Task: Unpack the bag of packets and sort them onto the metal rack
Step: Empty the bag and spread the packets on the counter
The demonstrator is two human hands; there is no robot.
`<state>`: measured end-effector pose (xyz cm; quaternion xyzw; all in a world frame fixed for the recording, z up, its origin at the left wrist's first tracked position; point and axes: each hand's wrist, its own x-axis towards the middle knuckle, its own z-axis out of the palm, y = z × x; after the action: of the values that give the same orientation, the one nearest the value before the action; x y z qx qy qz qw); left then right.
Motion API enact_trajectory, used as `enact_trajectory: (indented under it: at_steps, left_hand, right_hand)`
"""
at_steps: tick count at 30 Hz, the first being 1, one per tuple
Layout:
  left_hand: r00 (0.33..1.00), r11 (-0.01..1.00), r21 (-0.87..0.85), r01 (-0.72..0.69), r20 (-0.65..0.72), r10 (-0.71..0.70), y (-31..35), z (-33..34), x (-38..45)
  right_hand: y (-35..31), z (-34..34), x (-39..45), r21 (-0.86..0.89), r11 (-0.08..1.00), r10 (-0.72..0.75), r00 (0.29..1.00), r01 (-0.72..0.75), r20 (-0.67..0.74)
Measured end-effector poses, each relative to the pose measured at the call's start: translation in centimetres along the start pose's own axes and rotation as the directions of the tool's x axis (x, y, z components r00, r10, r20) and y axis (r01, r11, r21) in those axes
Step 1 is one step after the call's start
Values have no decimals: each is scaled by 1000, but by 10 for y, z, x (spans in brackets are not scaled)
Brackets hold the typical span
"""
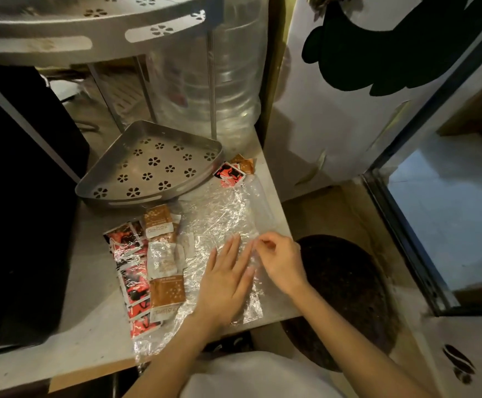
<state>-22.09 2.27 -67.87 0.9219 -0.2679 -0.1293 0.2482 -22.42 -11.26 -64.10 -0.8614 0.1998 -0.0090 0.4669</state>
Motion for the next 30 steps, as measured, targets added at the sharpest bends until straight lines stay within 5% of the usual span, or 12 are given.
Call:
enact_trajectory:
  at_steps: [13,22,25,28,30]
  left_hand:
    - [999,995,98,4,43,-8,-5,6,1]
    - [998,991,129,-33,61,25,-6,4,1]
    - [997,999,26,-25,69,23,-9,3,4]
    - [996,971,-241,-1,86,23,-10,-11,8]
    - [1000,937,-350,-4,-4,2,-9,-27,5]
  right_hand:
    - [29,-64,12,397,884,292,955,-249,-52]
    - [64,-104,60,105,968,227,974,-228,24]
    - [65,-96,67,-114,966,232,972,-233,-25]
    - [45,-86,68,-569,818,19,991,-89,-129]
    - [23,-76,66,-698,710,-209,975,96,-78]
